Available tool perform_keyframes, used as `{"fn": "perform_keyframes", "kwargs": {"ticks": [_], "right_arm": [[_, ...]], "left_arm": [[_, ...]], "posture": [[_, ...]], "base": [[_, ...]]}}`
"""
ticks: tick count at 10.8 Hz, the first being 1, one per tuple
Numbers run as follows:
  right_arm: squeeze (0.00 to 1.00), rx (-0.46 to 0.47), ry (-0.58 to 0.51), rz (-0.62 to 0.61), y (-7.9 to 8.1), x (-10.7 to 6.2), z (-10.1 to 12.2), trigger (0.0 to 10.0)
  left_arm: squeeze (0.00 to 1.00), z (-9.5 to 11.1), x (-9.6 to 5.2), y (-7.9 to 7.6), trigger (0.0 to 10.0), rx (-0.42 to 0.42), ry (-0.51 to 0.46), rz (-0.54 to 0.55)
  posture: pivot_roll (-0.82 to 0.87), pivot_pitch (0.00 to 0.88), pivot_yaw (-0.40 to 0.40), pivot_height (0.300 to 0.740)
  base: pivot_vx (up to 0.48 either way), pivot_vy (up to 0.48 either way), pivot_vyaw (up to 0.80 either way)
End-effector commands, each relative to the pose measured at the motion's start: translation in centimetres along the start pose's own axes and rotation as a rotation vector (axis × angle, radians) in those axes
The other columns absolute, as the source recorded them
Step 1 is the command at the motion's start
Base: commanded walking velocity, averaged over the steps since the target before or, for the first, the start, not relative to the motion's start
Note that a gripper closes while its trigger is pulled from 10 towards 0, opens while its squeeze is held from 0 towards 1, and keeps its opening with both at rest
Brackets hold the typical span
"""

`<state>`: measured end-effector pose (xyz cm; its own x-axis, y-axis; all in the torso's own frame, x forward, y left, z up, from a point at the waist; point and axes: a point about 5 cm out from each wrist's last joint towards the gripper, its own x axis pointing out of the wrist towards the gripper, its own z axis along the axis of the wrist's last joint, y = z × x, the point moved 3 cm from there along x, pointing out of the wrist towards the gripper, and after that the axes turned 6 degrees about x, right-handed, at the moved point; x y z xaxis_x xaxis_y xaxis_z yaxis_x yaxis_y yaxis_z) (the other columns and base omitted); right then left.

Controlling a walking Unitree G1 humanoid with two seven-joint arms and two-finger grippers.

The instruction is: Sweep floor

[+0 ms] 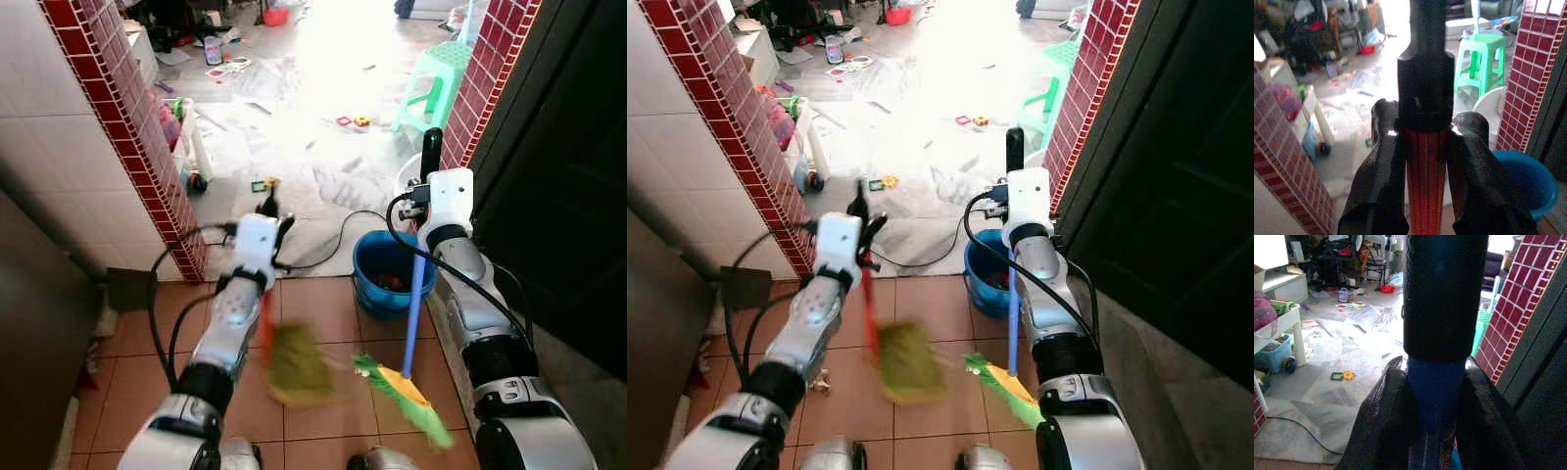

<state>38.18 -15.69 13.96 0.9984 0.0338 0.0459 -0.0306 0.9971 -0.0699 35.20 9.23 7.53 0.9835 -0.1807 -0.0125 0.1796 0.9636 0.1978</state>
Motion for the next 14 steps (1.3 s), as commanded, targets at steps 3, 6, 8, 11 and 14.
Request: {"fn": "perform_keyframes", "kwargs": {"ticks": [3,6,8,11,14], "right_arm": [[0.0,0.015,-0.044,0.0,0.3,0.6,1.2,10.0],[0.0,0.007,-0.037,-0.018,0.0,0.6,1.0,10.0],[0.0,0.007,-0.03,-0.027,-0.1,0.7,0.8,10.0],[0.0,0.062,-0.01,-0.104,-1.0,0.9,0.7,10.0],[0.0,0.108,-0.021,-0.177,-2.1,1.0,1.0,10.0]], "left_arm": [[0.0,-0.1,-0.2,1.8,10.0,0.004,-0.01,0.02],[0.0,0.5,-0.3,2.1,10.0,0.026,-0.038,0.004],[0.0,-0.3,-0.4,2.0,10.0,0.016,0.008,0.002],[0.0,-3.1,-1.1,-2.9,10.0,-0.096,0.168,-0.139],[0.0,-4.0,-1.7,-5.0,10.0,-0.05,0.241,-0.298]], "posture": [[-0.1,0.0,0.032,0.74],[-0.09,0.0,0.035,0.74],[-0.09,0.0,0.033,0.74],[-0.11,0.0,0.028,0.74],[-0.12,0.0,0.031,0.74]], "base": [[0.0,0.0,0.0],[0.0,0.0,0.0],[0.0,0.0,0.0],[0.0,0.0,0.0],[0.0,0.0,0.0]]}}
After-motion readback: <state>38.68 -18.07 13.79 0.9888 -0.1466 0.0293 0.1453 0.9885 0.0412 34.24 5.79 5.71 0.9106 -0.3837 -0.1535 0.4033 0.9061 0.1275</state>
